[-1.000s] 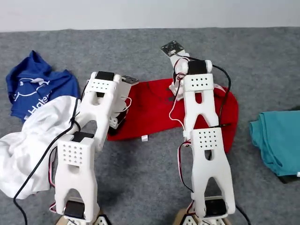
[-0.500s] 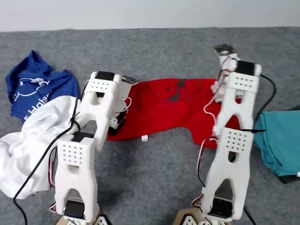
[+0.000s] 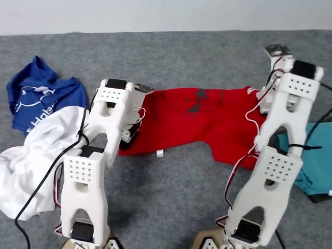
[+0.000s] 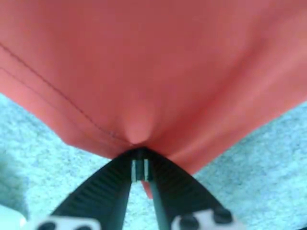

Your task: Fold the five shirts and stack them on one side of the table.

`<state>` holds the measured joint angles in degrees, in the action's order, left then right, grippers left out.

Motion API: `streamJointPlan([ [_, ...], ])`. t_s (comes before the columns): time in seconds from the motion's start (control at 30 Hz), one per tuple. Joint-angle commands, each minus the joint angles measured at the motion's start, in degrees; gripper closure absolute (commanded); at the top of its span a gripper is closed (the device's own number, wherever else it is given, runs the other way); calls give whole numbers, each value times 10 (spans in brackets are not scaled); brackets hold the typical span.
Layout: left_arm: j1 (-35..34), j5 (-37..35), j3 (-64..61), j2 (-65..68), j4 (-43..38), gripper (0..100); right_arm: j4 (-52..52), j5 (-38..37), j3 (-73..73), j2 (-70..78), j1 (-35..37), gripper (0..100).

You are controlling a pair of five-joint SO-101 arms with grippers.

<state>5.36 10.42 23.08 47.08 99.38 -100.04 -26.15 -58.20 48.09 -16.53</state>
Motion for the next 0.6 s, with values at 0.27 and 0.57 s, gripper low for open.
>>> streamJointPlan([
  [0.27,-11,8,0,24,10,997,-29,-2,-22,-28,35,940],
  [0.57,-16,8,0,24,10,996,-8,15,4,-20,123,940],
])
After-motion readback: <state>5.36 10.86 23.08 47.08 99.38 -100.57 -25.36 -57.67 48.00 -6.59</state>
